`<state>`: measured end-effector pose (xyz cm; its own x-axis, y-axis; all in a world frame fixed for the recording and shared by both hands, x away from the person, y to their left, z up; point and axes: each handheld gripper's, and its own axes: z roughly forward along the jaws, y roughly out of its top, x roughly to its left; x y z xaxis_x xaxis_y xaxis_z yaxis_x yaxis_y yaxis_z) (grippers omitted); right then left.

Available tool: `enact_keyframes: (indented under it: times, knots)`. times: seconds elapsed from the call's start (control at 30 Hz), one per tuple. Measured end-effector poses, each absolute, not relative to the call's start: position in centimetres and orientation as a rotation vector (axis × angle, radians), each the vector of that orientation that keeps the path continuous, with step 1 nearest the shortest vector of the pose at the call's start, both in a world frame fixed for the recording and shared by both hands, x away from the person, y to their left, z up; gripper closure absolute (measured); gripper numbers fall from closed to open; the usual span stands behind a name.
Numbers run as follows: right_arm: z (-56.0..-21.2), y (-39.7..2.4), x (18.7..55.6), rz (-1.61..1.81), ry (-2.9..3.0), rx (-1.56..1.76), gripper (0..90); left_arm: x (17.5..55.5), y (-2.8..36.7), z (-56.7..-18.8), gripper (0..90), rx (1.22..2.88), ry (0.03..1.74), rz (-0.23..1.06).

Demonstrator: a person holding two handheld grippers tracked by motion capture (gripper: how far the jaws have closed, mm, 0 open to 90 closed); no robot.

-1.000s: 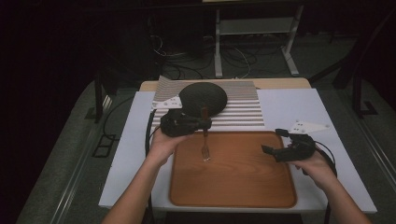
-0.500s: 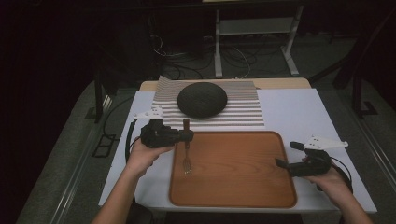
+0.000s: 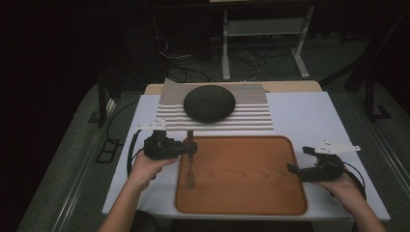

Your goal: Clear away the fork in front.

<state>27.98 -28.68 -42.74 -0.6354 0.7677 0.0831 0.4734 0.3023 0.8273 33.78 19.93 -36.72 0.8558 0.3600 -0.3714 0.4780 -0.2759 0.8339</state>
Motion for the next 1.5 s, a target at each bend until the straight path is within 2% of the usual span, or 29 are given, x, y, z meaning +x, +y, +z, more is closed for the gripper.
enact_keyframes:
  times: [0.43,1.03,1.23,1.5]
  knots:
    - [-42.7,-28.6,28.3,1.216,2.235,1.105,7.8,37.3,17.1,-40.1,76.3,1.903,0.719,-0.179]
    - [-42.8,-27.7,28.4,1.199,2.273,1.047,7.7,38.3,15.2,-44.5,73.8,2.034,0.833,-0.263]
    - [-42.8,-27.8,28.4,1.200,2.267,1.054,7.6,38.4,15.2,-44.9,69.4,2.080,0.856,-0.213]
    - [-42.9,-28.1,28.3,1.203,2.266,1.058,7.5,38.4,15.6,-44.4,66.7,2.058,0.865,-0.164]
